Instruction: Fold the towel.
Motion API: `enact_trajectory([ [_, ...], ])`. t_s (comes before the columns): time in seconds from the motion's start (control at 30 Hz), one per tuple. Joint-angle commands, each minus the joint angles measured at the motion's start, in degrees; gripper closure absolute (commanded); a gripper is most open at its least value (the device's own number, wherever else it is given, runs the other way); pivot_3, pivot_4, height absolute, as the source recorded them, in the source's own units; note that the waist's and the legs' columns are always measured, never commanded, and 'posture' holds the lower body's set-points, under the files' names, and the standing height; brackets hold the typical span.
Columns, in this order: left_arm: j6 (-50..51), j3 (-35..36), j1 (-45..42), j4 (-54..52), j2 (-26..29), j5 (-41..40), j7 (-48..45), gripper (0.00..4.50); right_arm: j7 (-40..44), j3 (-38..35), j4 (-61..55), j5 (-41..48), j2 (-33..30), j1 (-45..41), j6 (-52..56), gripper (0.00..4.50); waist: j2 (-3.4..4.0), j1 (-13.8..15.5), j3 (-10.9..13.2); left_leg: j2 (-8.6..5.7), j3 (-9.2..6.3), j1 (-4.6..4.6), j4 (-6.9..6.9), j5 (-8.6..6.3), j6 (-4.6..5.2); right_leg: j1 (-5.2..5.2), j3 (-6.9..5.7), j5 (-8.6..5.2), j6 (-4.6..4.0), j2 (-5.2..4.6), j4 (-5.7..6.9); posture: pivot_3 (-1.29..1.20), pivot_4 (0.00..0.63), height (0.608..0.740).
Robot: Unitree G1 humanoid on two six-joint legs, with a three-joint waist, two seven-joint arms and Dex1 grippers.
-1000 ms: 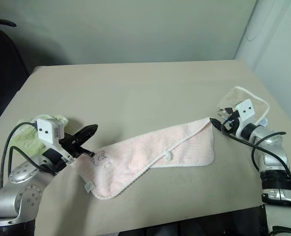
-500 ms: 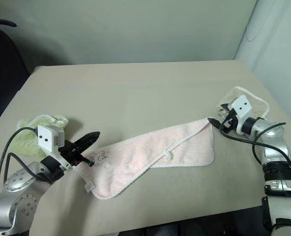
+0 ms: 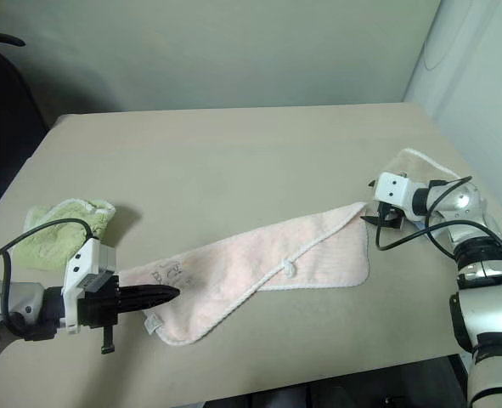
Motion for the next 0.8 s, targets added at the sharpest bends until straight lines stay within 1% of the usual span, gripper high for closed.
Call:
enact_trajectory([
  [0.03, 1.24, 0.22, 1.81, -3.56, 1.14, -0.62, -2.03, 4.50, -3.10, 1.18, 4.28, -3.27, 0.69, -3.55, -3.79, 0.32, 0.00, -0.21, 0.00, 0.01, 0.00, -0.04, -0.04, 0.00, 0.00, -0.05, -0.01, -0.01, -0.03, 0.00, 0.00, 0.00, 0.150, 0.740],
  [0.1, 1.03, 0.39, 4.32, -4.99, 1.74, 0.80, -3.04, 4.50, -3.58, 1.68, 5.70, -4.26, 1.19, -4.30, -5.24, 0.76, 0.00, -0.44, 0.00, 0.03, 0.01, -0.06, -0.12, 0.00, 0.00, -0.08, -0.03, -0.03, -0.07, 0.00, -0.01, 0.00, 0.150, 0.740],
  [0.17, 0.12, 0.90, 6.47, -6.04, 2.05, 2.20, -3.75, 4.50, -4.13, 1.67, 6.57, -4.72, 1.53, -4.65, -6.13, 1.41, 0.00, -0.58, 0.00, 0.06, 0.01, -0.07, -0.16, 0.00, 0.00, -0.11, -0.06, -0.06, -0.13, 0.00, -0.01, 0.00, 0.150, 0.740],
  [0.2, -0.11, 1.28, 7.04, -6.24, 2.09, 2.62, -3.79, 4.50, -4.22, 1.40, 6.90, -4.66, 1.75, -4.78, -6.21, 1.82, 0.02, -0.57, 0.01, 0.07, 0.01, -0.07, -0.19, 0.00, 0.00, -0.12, -0.08, -0.07, -0.15, 0.00, -0.01, 0.00, 0.150, 0.740],
  [0.33, -2.33, 2.24, 6.84, -5.05, 2.33, 6.25, -3.36, 4.50, -3.65, 0.68, 7.13, -4.14, 2.26, -4.70, -7.07, 3.20, 0.02, -0.52, 0.01, 0.11, 0.00, -0.06, -0.22, 0.00, 0.00, -0.12, -0.13, -0.07, -0.21, 0.00, 0.03, 0.00, 0.150, 0.740],
  [0.43, -8.50, 1.98, 6.30, -3.35, 2.62, 10.41, -5.79, 4.50, -4.78, 0.69, 6.36, -4.34, 2.32, -3.90, -8.28, 4.29, 0.02, -0.52, 0.01, 0.12, 0.00, -0.06, -0.20, 0.00, 0.00, -0.12, -0.13, -0.07, -0.22, 0.00, 0.03, 0.00, 0.150, 0.740],
  [0.47, -10.49, 1.73, 6.57, -2.83, 2.96, 12.00, -6.71, 4.50, -5.64, 0.73, 6.17, -4.56, 2.28, -3.61, -8.50, 4.45, 0.02, -0.53, 0.01, 0.11, 0.00, -0.07, -0.21, 0.00, -0.01, -0.12, -0.13, -0.07, -0.22, 0.00, 0.03, 0.00, 0.150, 0.740],
  [0.53, -14.19, 1.08, 7.09, -2.03, 3.65, 14.70, -8.68, 4.50, -6.57, 0.66, 5.87, -4.55, 2.21, -2.86, -8.99, 4.45, 0.02, -0.56, 0.01, 0.12, 0.01, -0.07, -0.22, -0.01, 0.00, -0.14, -0.13, -0.09, -0.24, 0.00, 0.02, 0.00, 0.150, 0.740],
  [0.6, -14.99, 0.60, 7.17, -1.74, 4.34, 14.53, -11.00, 4.50, -7.26, 0.51, 5.59, -4.32, 2.13, -2.14, -9.40, 4.45, 0.02, -0.54, 0.01, 0.13, 0.01, -0.07, -0.26, -0.02, 0.01, -0.14, -0.14, -0.10, -0.27, 0.00, 0.01, 0.00, 0.150, 0.740],
  [0.7, -13.35, 0.67, 6.98, -1.33, 6.28, 11.83, -15.77, 3.90, -8.69, 0.37, 5.07, -4.23, 2.11, -1.25, -9.90, 4.50, 0.02, -0.54, 0.01, 0.14, 0.01, -0.10, -0.27, -0.02, 0.01, -0.16, -0.15, -0.10, -0.27, 0.00, 0.02, 0.00, 0.150, 0.740],
  [0.8, -16.34, -1.32, 5.71, 0.02, 7.84, 14.24, -18.20, 2.91, -8.68, 0.25, 4.49, -3.84, 2.25, -0.54, -10.13, 4.50, 0.03, -0.55, 0.02, 0.15, 0.01, -0.11, -0.28, -0.02, 0.01, -0.18, -0.14, -0.09, -0.29, 0.00, 0.03, 0.00, 0.150, 0.740],
])
